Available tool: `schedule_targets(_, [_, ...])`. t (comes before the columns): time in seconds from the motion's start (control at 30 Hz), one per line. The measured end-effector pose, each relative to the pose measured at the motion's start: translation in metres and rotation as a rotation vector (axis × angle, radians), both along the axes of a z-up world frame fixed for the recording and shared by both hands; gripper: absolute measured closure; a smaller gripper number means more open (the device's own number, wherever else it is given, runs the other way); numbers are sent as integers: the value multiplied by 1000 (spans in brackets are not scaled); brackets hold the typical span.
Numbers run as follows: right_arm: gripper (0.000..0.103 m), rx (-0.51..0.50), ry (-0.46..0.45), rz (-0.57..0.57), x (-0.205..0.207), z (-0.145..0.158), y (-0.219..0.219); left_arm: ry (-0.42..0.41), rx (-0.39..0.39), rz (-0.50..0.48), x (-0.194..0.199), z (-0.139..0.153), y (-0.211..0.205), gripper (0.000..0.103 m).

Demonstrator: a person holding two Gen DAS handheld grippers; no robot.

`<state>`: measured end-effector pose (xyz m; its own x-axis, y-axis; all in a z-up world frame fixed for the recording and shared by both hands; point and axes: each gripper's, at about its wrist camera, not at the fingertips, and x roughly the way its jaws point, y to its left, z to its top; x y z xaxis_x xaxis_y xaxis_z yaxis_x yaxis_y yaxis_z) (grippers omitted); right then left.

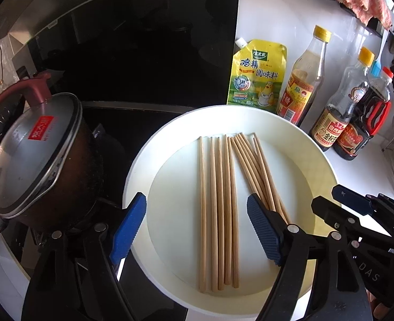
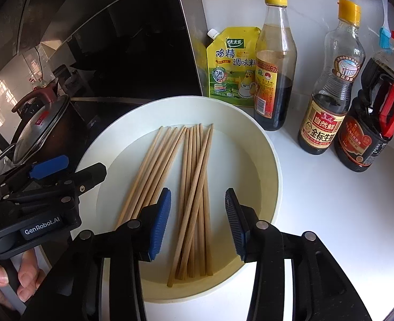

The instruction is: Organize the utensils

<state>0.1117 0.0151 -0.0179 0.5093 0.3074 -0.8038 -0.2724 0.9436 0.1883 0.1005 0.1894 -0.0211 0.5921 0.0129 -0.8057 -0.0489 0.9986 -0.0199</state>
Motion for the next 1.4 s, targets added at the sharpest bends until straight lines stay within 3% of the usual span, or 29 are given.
schedule_targets(0.2, [50, 2, -32, -5, -17, 14, -3, -24, 9, 12, -18, 15, -6, 21])
schedule_targets(0.7, [47, 21, -68, 11, -44, 41, -18, -70, 12, 79, -54, 39, -18, 14])
schedule_targets(1.4, [46, 47, -71, 29, -62, 50, -27, -99, 51, 150, -82, 54, -27, 7])
